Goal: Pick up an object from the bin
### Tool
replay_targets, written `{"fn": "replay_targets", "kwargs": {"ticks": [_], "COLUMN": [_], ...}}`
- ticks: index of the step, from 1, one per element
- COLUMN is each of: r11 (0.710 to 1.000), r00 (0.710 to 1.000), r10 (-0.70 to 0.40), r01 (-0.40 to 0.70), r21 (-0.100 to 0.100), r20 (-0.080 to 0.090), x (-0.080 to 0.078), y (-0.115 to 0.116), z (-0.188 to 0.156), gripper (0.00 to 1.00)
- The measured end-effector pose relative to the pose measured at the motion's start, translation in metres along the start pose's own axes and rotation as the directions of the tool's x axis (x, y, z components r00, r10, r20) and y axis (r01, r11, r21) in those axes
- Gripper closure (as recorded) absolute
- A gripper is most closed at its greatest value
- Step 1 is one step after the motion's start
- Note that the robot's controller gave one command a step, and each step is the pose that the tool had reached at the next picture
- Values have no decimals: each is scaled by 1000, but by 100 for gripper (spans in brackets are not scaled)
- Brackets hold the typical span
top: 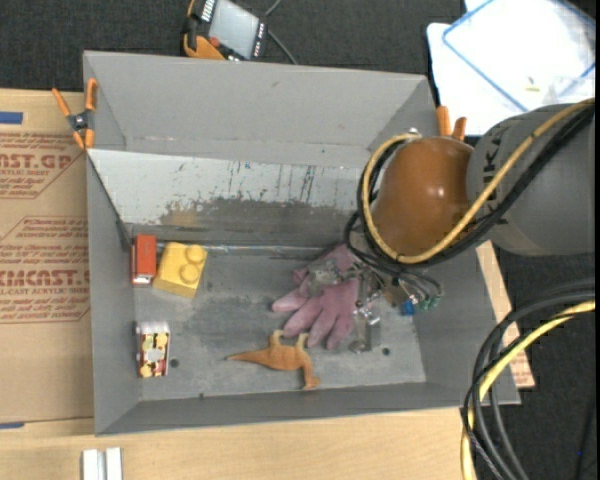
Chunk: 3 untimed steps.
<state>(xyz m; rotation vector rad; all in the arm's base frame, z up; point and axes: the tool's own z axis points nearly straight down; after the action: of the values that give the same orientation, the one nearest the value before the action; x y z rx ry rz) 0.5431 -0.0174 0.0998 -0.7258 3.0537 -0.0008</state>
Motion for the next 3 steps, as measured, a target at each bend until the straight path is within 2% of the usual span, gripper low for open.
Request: {"fn": "replay_targets", "kwargs": {"ticks": [1, 3], "r11": [1000, 999], "r00": [1000, 999], "r10": [25, 49], "r01": [-25, -49], "r21": [1, 1], "r20": [5, 6], "x": [18, 17], "y": [-5, -1], "z": [29, 29], "gripper": [100, 100]}}
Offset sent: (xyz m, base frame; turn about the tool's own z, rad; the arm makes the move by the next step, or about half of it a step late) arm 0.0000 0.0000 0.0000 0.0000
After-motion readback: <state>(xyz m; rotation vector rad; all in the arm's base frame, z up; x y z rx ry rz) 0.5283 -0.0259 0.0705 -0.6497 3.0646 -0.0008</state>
